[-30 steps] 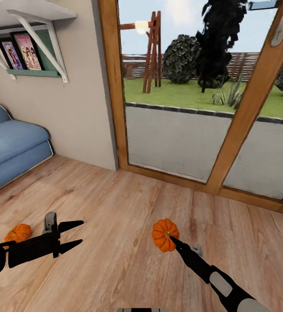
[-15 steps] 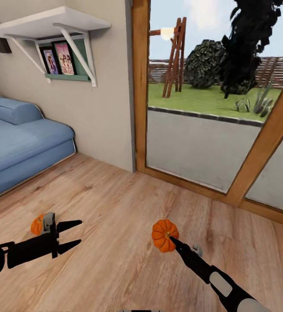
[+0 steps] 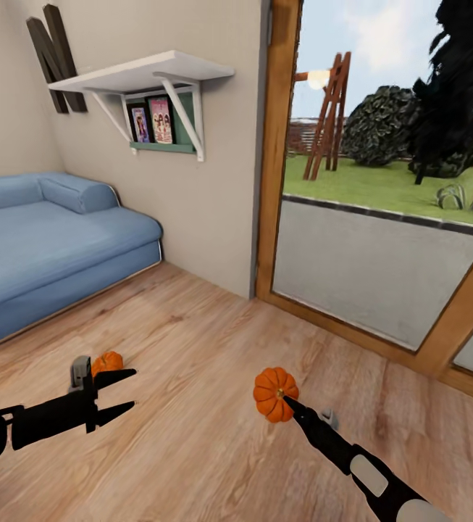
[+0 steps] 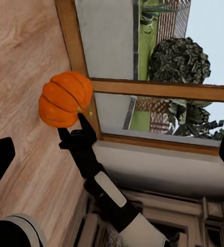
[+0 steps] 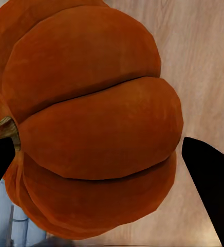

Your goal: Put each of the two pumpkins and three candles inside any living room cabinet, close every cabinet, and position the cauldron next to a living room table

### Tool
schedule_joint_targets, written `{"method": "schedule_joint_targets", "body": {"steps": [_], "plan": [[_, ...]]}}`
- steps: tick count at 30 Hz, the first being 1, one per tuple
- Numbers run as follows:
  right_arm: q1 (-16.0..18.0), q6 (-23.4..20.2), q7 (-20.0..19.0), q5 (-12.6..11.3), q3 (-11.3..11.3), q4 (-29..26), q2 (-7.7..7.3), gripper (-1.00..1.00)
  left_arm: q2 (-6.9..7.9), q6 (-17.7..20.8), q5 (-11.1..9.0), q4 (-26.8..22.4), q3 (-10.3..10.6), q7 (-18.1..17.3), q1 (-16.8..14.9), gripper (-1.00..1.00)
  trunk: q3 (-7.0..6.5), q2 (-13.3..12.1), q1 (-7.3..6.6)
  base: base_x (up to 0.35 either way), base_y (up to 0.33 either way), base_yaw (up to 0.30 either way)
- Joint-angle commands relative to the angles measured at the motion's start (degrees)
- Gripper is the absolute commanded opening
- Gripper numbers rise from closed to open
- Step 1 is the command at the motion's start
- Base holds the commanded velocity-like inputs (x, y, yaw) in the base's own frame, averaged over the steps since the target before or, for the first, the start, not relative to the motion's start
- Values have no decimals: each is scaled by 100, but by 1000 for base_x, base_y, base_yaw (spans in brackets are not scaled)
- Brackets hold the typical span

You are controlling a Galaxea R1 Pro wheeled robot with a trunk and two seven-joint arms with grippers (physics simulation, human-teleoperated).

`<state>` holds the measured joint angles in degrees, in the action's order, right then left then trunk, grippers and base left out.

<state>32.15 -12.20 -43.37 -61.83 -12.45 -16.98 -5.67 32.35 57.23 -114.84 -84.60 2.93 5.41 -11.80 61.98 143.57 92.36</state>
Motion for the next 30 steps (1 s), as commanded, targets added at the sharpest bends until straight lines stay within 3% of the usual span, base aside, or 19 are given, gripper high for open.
{"method": "schedule_joint_targets", "body": {"steps": [1, 5, 9, 12, 16, 20, 24, 27, 28, 30], "plan": [[2, -53, -15, -75, -13, -7, -4, -100, 1, 7, -55, 1, -6, 57, -7, 100, 5, 2, -1, 0, 0, 286], [6, -47, -46, -75, -77, -181, -20, -100, 2, 6, -27, 23, -47, 57, -7, 100, 5, 2, -1, 119, 0, 199], [2, -221, -119, -95, -395, -818, -37, -100, 4, 7, -18, 177, -89, 57, -7, 100, 5, 2, -1, 278, 0, 34], [3, -514, -590, -94, -472, -1305, -42, -100, 7, 4, 5, 218, -102, 60, -7, 100, 5, 2, -1, 312, 0, 5], [1, -871, -1053, -95, -486, -1509, -59, -100, 25, -1, 13, 304, -119, 60, -7, 100, 5, 2, -1, 322, 0, 1], [1, -1365, -1534, -93, -497, -1770, -73, -100, 45, 1, 21, 586, -347, 61, -7, 100, 5, 2, -1, 325, 0, 0], [1, -1843, -1654, -76, -549, -2008, -74, -100, 81, 0, 30, 931, -576, 65, -8, 100, 5, 2, -1, 325, 0, 0], [1, -1900, -1663, -74, -938, -2032, -77, -100, 100, 6, 40, 1252, -858, 65, -13, 100, 5, 2, -1, 326, 0, 0], [1, -1930, -1640, -74, -1226, -2033, -74, -100, 130, 6, 92, 1363, -976, 65, -14, 100, 5, 2, -1, 327, 0, 0], [1, -1948, -1556, -75, -1483, -2030, -69, -100, 177, 7, 258, 1438, -1055, 65, -15, 100, 5, 2, -1, 328, 0, 0]]}}
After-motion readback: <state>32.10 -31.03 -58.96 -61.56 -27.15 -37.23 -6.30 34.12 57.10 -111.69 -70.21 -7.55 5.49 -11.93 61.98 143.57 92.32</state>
